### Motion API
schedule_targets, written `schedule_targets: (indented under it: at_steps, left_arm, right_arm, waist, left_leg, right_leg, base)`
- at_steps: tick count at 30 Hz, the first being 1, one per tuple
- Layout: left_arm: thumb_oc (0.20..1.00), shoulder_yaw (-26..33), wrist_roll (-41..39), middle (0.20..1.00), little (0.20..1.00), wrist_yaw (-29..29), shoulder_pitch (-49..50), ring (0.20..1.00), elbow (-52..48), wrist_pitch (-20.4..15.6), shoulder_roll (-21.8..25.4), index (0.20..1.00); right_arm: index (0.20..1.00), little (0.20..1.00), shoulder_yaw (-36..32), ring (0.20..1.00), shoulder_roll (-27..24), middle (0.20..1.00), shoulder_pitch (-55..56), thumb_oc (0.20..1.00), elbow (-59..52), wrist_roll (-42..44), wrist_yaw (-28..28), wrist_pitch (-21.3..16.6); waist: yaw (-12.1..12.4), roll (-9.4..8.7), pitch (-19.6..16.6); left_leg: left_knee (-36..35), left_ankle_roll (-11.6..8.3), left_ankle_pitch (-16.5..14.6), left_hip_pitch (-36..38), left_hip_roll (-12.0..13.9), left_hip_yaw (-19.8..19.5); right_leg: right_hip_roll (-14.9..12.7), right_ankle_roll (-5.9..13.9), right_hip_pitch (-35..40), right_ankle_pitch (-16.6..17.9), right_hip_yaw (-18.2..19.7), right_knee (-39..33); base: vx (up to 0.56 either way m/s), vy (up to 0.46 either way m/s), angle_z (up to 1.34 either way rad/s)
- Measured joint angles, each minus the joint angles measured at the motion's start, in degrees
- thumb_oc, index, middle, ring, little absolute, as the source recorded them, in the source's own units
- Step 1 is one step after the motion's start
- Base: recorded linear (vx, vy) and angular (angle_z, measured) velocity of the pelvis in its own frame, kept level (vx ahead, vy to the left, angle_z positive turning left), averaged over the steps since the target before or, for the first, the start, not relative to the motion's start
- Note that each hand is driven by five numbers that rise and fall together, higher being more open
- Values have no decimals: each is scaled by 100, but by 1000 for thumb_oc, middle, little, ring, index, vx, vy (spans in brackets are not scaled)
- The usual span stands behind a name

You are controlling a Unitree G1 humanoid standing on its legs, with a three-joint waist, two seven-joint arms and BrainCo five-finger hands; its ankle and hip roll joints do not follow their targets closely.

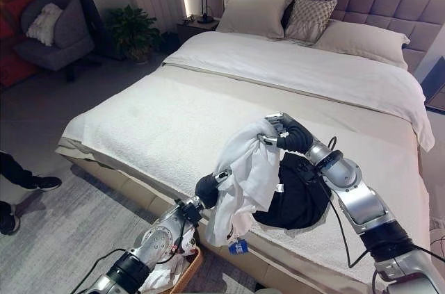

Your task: Pick up clothes into the bucket

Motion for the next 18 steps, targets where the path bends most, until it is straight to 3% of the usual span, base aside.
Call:
schedule_targets:
  at_steps: [7, 12, 18]
  left_arm:
    - [200, 785, 12, 200, 200, 145, 444, 200, 14, -235, 167, 200]
    - [200, 1363, 207, 200, 200, 412, 564, 200, -15, -713, 400, 200]
    - [200, 2150, 1484, 200, 200, 782, 762, 200, -313, -1231, 765, 200]
  right_arm:
    - [1000, 1000, -891, 1000, 556, 1000, 565, 1000, 628, -122, -429, 24]
    - [1000, 1000, -1056, 1000, 904, 1000, 1173, 1000, 1166, -277, -612, 46]
    - [1000, 1000, -1317, 1000, 1429, 1000, 1768, 1000, 2552, -437, -902, 51]
  waist:
    - [11, 9, 61]
    - [24, 26, 165]
    - [39, 16, 400]
  left_leg:
    - [0, -9, 6, -20, 1, -1]
    - [1, -11, 8, -68, -13, -9]
    - [1, -13, 7, -122, -7, -5]
  right_leg:
    - [0, 1, -22, -5, -4, -1]
    - [-8, 1, -64, -7, -11, -1]
    - [-8, 1, -114, -8, -7, 2]
  base:
    - [0, 0, 0]
    - [0, 0, 0]
    - [-53, 14, 0]
